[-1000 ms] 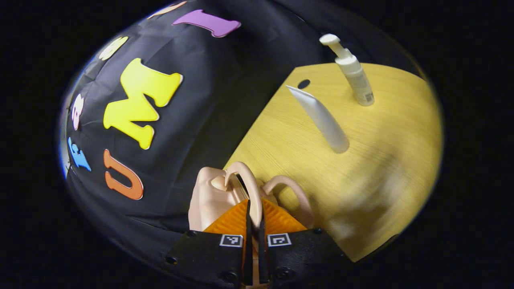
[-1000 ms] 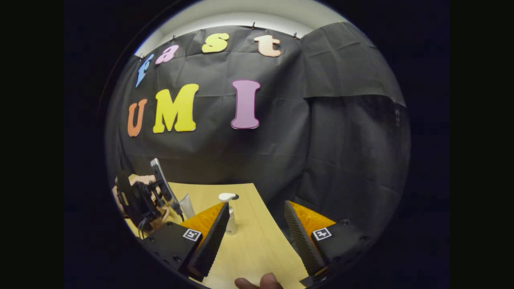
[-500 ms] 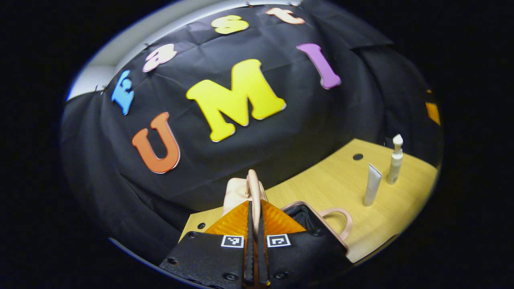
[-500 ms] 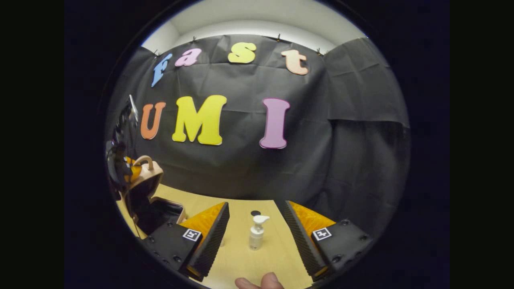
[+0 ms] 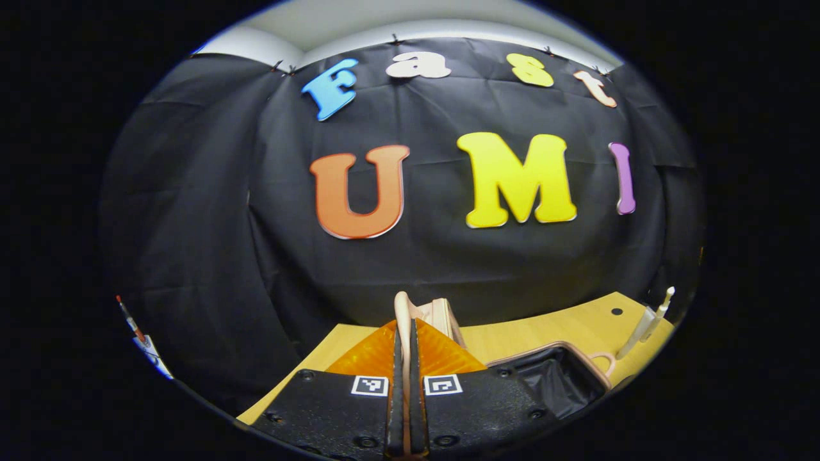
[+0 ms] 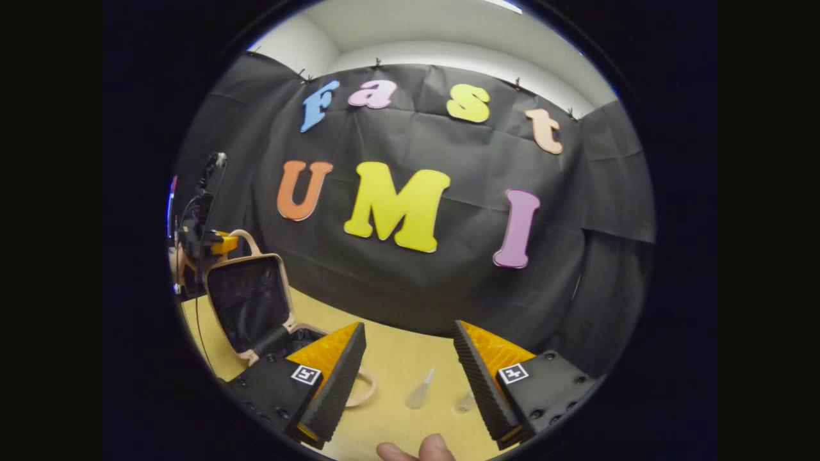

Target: First open the suitcase, pack the skin care products into it, and then close the suitcase.

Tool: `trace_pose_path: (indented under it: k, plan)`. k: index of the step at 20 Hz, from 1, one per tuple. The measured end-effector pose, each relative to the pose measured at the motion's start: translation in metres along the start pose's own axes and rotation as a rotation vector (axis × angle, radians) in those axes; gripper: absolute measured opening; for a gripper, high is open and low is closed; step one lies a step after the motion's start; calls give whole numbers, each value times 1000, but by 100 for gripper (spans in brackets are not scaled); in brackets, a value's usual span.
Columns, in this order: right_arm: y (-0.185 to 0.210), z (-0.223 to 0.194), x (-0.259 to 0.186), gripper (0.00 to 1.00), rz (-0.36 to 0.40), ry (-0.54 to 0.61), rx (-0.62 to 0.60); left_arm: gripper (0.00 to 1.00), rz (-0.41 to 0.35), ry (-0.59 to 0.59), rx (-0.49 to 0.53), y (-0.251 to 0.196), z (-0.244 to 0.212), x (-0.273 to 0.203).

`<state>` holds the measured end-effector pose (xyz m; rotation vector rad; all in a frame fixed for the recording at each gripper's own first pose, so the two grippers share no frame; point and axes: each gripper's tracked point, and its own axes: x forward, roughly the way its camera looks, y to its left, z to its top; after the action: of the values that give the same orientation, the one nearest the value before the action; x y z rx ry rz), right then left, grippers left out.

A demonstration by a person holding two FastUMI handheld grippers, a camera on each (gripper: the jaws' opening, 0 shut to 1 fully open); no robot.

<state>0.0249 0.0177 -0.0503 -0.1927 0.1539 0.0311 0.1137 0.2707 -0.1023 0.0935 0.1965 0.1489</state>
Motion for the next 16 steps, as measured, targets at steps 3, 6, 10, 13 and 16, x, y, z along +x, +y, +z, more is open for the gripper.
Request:
trace_pose_path:
  k: [3,6,10,13,16]
  plan:
    - [25,-9,2,82,23,43,-40,7,54,114,-131,47,-58,35]
    - [33,-16,5,82,12,83,-61,8,57,255,-278,52,-124,81]
    - [33,-23,7,82,-14,122,-83,10,63,403,-318,35,-203,109]
    - [32,-24,5,82,-24,126,-97,12,60,470,-328,24,-228,120]
    - [30,-26,4,82,-24,129,-93,24,86,502,-304,33,-236,113]
